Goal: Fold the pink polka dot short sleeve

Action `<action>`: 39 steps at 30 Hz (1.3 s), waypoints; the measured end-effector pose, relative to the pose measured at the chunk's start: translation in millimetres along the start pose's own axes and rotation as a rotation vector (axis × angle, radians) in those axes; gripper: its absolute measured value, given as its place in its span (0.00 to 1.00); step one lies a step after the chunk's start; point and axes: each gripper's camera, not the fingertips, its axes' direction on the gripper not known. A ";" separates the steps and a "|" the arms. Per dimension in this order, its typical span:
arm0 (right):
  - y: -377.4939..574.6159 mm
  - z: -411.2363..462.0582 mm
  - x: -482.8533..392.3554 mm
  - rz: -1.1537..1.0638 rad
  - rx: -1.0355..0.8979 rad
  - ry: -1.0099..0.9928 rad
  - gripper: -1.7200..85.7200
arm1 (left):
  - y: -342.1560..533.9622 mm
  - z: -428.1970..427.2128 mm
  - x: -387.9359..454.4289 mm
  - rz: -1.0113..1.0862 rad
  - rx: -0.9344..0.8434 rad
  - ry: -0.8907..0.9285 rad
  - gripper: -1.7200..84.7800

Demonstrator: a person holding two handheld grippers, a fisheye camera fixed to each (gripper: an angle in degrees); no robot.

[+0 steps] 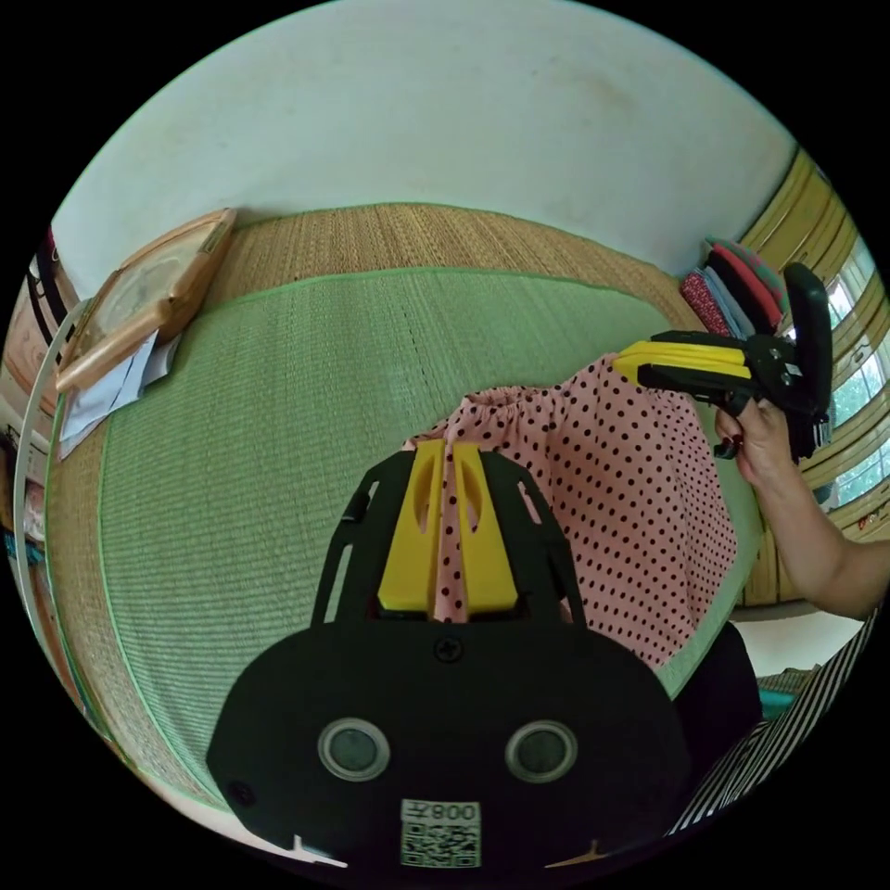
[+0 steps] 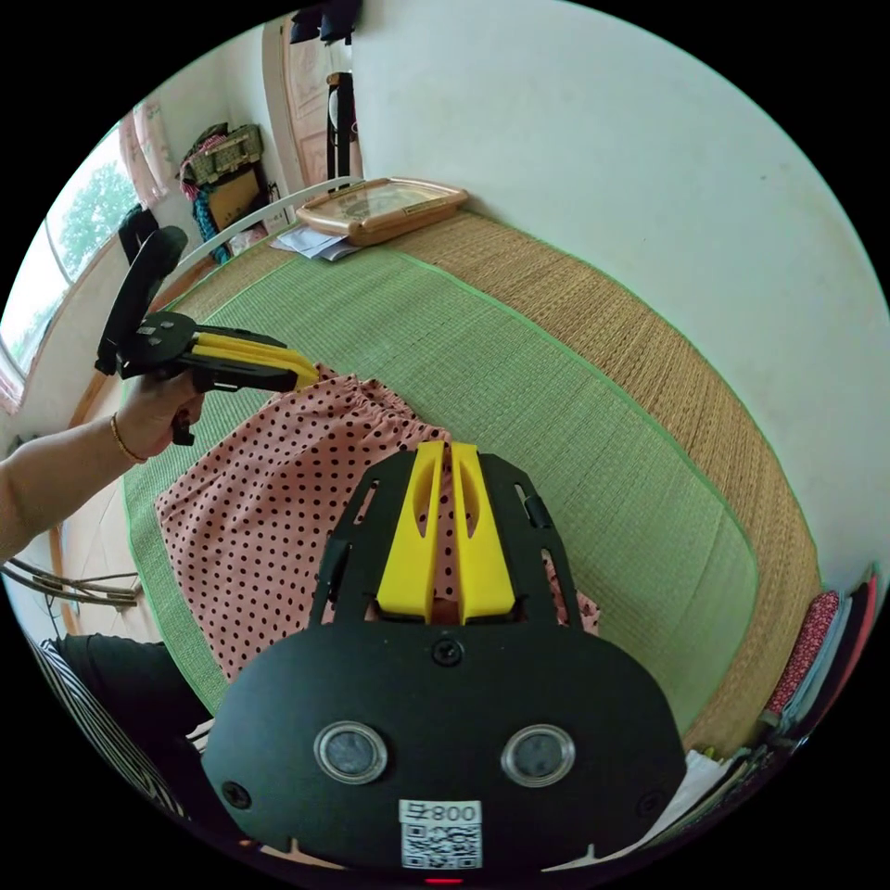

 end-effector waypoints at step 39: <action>143.6 -19.6 75.3 0.096 -0.057 0.048 0.04 | 10.2 65.8 57.2 0.020 -0.063 0.024 0.02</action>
